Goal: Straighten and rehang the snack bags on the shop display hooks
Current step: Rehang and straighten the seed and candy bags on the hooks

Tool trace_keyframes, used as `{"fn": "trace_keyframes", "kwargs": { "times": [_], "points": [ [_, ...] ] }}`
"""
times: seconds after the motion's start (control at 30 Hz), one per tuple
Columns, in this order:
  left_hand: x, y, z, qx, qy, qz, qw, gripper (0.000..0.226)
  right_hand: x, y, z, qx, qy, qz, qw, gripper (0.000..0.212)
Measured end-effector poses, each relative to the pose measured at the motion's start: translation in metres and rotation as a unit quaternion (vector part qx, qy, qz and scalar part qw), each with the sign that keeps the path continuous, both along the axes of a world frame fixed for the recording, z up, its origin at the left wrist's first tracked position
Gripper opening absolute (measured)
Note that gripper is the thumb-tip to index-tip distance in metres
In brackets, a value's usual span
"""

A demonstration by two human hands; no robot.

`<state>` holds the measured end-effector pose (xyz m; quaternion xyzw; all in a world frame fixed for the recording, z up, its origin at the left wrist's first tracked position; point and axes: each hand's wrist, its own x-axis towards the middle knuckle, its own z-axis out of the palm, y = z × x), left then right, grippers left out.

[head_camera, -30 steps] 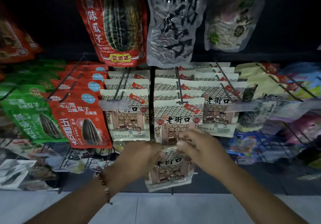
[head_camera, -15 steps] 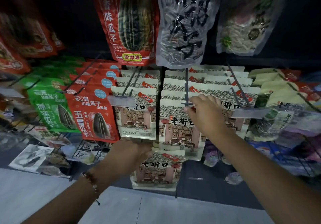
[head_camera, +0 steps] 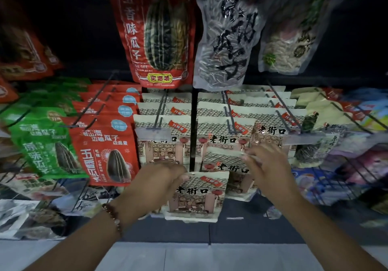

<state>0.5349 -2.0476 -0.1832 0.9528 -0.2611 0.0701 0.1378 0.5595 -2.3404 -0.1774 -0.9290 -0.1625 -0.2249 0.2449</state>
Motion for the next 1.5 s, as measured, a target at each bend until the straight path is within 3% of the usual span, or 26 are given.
{"fn": "trace_keyframes", "kwargs": {
  "times": [0.33,0.5,0.77,0.93,1.03,1.23,1.5],
  "points": [
    [0.016,-0.016,-0.014,0.007,0.034,-0.067,0.997,0.036,-0.059,-0.07,0.045,-0.083,-0.118,-0.098,0.985,0.032],
    [0.02,-0.035,-0.007,-0.004,0.047,-0.052,0.998,0.036,-0.073,-0.106,0.048,-0.09,-0.15,-0.139,0.975,0.036],
    [0.049,-0.087,0.022,-0.015,0.056,0.014,0.998,0.03,-0.069,-0.156,0.029,-0.055,-0.118,-0.135,0.982,0.037],
    [0.067,-0.113,0.033,-0.079,0.115,0.105,0.985,0.03,-0.053,-0.17,0.028,-0.021,-0.096,-0.091,0.991,0.033],
    [0.072,-0.126,0.041,-0.101,0.099,0.141,0.98,0.022,-0.041,-0.176,0.027,-0.005,-0.076,-0.065,0.995,0.032],
    [0.07,-0.126,0.042,-0.128,0.103,0.167,0.972,0.027,-0.025,-0.187,0.028,0.016,-0.054,-0.029,0.998,0.031],
    [0.083,-0.123,0.043,-0.072,0.109,0.181,0.975,0.028,-0.01,-0.193,0.022,0.027,-0.041,-0.004,0.999,0.031]
  ]
}}
